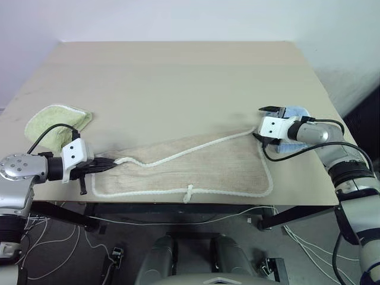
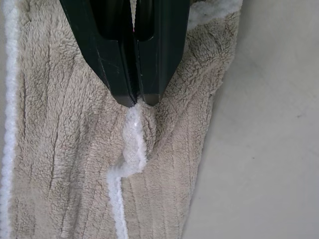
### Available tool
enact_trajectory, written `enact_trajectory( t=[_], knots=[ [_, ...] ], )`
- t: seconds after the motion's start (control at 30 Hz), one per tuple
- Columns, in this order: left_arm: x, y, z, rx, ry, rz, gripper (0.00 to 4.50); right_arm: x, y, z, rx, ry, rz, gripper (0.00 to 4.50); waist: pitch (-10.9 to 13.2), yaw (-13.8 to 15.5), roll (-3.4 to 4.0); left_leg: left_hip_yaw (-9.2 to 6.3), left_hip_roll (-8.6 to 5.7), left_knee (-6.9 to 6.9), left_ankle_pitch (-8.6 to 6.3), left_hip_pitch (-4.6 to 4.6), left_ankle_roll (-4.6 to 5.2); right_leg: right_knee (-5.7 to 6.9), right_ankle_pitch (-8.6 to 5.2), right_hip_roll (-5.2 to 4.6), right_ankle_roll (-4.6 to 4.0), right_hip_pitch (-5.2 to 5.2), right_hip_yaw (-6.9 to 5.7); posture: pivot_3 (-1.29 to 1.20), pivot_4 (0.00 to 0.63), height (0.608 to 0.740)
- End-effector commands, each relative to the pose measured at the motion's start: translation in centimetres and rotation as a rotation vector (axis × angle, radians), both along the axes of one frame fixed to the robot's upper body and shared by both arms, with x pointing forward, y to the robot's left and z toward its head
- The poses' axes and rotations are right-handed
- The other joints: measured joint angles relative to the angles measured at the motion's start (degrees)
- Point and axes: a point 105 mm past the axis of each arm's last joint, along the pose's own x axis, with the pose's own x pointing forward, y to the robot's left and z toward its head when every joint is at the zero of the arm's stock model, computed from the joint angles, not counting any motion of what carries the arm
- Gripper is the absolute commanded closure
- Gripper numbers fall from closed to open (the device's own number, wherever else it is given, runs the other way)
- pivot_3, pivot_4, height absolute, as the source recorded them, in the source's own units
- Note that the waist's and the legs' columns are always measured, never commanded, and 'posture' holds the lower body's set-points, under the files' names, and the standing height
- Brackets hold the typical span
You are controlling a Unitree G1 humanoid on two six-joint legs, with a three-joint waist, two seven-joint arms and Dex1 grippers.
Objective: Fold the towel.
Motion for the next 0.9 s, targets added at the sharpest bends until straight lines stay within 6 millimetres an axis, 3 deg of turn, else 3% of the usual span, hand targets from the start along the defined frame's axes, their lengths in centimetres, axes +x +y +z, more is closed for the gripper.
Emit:
enact_trajectory(
  t=[0.03,0.13,0.43,0.9],
  knots=[
    [0.02,0.02,1.15,-0.007,-0.044,0.0,4.5,0.13,0.53,0.29,-0.006,-0.015,0.028,0.4,0.0,-0.1,0.0,0.0,0.0,0.0,0.0,0.0,0.0,0.0,0.0,0.0,0.0,0.0,0.0,0.0,0.15,0.74],
    [-0.01,0.05,1.08,-0.006,-0.042,0.001,4.5,-0.03,0.55,0.21,-0.005,-0.006,0.039,1.26,0.0,-0.2,0.01,0.0,0.0,-0.01,0.0,0.0,0.0,0.01,0.0,0.01,0.0,-0.01,0.0,0.0,0.15,0.74],
    [0.29,-0.14,0.92,-0.006,-0.044,-0.003,4.5,-0.42,0.41,-0.03,0.0,0.013,0.05,4.48,0.0,-1.1,0.01,-0.02,0.0,-0.02,0.0,0.0,0.0,0.01,0.0,0.02,0.0,-0.01,0.0,0.0,0.15,0.74],
    [0.96,-0.03,1.61,-0.033,-0.074,0.023,4.5,-0.3,0.48,0.65,0.002,-0.044,0.05,4.48,0.0,-1.2,0.02,-0.02,0.01,-0.03,0.0,0.0,0.0,0.03,0.0,0.02,0.0,-0.02,0.0,0.0,0.15,0.74]
  ],
)
